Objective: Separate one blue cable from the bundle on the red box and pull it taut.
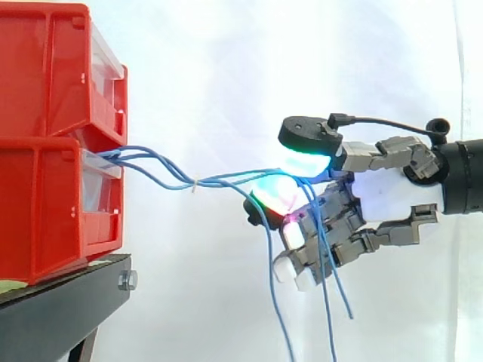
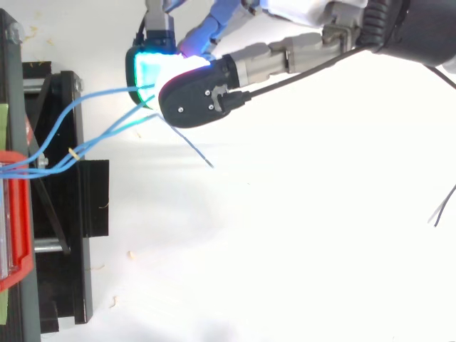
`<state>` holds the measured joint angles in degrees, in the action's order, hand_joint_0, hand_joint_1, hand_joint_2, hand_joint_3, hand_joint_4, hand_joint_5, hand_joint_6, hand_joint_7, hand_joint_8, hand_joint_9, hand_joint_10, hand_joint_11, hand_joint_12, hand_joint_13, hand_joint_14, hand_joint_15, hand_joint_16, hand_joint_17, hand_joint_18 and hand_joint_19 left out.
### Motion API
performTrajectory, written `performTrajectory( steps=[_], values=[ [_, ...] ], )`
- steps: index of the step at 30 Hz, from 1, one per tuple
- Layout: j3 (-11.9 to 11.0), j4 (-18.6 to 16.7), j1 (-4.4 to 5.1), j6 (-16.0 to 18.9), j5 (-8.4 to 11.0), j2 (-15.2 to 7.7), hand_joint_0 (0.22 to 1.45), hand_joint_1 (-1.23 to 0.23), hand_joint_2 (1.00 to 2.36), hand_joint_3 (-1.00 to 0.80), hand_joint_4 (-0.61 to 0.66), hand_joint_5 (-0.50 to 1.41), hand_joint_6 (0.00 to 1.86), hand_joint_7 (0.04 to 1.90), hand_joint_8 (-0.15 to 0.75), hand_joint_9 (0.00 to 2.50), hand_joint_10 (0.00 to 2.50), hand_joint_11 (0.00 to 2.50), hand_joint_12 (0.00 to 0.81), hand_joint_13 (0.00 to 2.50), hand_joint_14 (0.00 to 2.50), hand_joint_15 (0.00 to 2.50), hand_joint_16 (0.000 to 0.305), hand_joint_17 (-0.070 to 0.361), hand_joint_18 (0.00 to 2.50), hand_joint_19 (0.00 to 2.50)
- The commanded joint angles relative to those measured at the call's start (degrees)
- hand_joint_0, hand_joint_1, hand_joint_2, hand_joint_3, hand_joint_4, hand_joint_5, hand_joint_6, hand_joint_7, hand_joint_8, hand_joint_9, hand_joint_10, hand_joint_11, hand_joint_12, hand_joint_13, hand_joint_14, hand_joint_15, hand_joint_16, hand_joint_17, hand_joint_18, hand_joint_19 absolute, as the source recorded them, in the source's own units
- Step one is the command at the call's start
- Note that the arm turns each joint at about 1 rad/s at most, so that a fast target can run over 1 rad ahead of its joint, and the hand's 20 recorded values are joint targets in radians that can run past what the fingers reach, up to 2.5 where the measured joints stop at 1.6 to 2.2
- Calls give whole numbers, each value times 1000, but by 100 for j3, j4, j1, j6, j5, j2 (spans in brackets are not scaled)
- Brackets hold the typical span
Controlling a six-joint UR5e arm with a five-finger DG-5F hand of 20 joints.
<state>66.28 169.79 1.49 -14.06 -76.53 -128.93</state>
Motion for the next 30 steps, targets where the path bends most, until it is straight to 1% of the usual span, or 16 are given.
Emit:
performTrajectory(
  steps=[1, 4, 9, 12, 14, 16, 18, 21, 26, 30],
  values=[
    [-1, 133, 27, 202, -55, 0, 647, -794, 1020, -270, -3, -140, 939, 984, 185, 950, 18, 522, 310, 776, 18, 440, 41, 92, 610, 489],
    [8, 221, 62, 308, -152, 0, 676, -810, 1018, -300, -46, -143, 949, 979, 183, 945, 19, 510, 308, 776, 18, 426, 41, 91, 616, 478],
    [-1, 230, 97, 501, -231, 0, 705, -813, 1014, -355, -93, -149, 960, 948, 180, 940, 19, 512, 302, 777, 19, 427, 40, 90, 627, 466],
    [8, 230, 106, 571, -231, 0, 682, -793, 1013, -377, -57, -152, 962, 917, 178, 940, 19, 514, 302, 774, 18, 430, 40, 90, 626, 481],
    [8, 230, 115, 580, -231, 0, 652, -764, 1011, -393, -9, -150, 958, 907, 175, 945, 17, 515, 306, 772, 18, 439, 40, 91, 622, 490],
    [8, 230, 124, 580, -222, 0, 618, -721, 1007, -433, 30, -144, 951, 913, 192, 963, 17, 514, 310, 773, 20, 436, 41, 91, 618, 495],
    [-1, 230, 124, 589, -231, 0, 590, -657, 1000, -497, 40, -136, 942, 928, 195, 997, 17, 514, 312, 778, 18, 437, 41, 92, 618, 502],
    [8, 230, 150, 633, -222, 0, 575, -607, 1000, -500, 39, -129, 936, 936, 194, 1028, 19, 516, 312, 785, 18, 442, 42, 94, 620, 504],
    [-1, 230, 168, 677, -222, 0, 562, -563, 1000, -500, 40, -125, 934, 894, 196, 1023, 17, 516, 316, 782, 18, 439, 42, 95, 615, 509],
    [-1, 230, 177, 677, -222, 0, 545, -547, 1000, -500, 52, -124, 924, 918, 201, 1020, 17, 509, 321, 778, 18, 441, 43, 97, 616, 506]
  ],
)
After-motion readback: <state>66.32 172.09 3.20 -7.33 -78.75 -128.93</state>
